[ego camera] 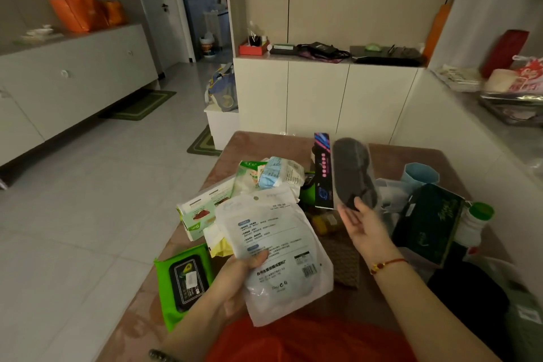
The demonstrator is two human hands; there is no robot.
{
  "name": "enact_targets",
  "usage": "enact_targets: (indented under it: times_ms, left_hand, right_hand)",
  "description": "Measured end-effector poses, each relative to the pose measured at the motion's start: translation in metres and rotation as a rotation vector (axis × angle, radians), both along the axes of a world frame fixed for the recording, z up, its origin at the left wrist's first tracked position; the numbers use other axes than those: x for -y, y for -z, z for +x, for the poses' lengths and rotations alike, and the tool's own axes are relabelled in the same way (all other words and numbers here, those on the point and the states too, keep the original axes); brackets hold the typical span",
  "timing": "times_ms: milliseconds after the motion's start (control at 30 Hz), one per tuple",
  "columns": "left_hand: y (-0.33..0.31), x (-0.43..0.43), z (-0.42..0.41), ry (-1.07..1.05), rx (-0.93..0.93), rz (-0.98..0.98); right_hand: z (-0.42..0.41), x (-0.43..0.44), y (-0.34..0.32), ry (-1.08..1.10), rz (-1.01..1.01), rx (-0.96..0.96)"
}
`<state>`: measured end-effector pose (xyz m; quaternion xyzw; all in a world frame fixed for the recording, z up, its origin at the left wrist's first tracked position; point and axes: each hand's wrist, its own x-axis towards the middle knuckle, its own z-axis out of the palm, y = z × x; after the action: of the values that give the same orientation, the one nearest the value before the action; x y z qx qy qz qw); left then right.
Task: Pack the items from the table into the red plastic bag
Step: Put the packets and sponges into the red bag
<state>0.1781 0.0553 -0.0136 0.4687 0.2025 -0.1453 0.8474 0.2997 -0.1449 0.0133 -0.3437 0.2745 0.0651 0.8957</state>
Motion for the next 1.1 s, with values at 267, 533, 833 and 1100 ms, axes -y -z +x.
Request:
enact_targets:
  times_ms: [267,533,833,1100]
  left_hand:
    - [-0.007,0.025,-0.003,-0.096,0.032,-0.001]
    - [-0.013,0.033,-0.014,-0.159,0.066,-0.003]
    - [-0.011,-0.020,-0.043,-0.491,0.086,0.124]
    - [0.006,-0.113,-0.059,-0.675,-0.024,0.210]
  right_hand:
    - [-0.053,0.013,0.006,-0.127,-0.156,-0.074]
    - [-0.116,-0.011,0.004,-0.239,-0.598,0.164]
    - [-0.108,-0.031,0.010,-0.519,-0.734,0.229]
    - [-0.044,-0.068,0.062,-0.626,-1.209,0.269]
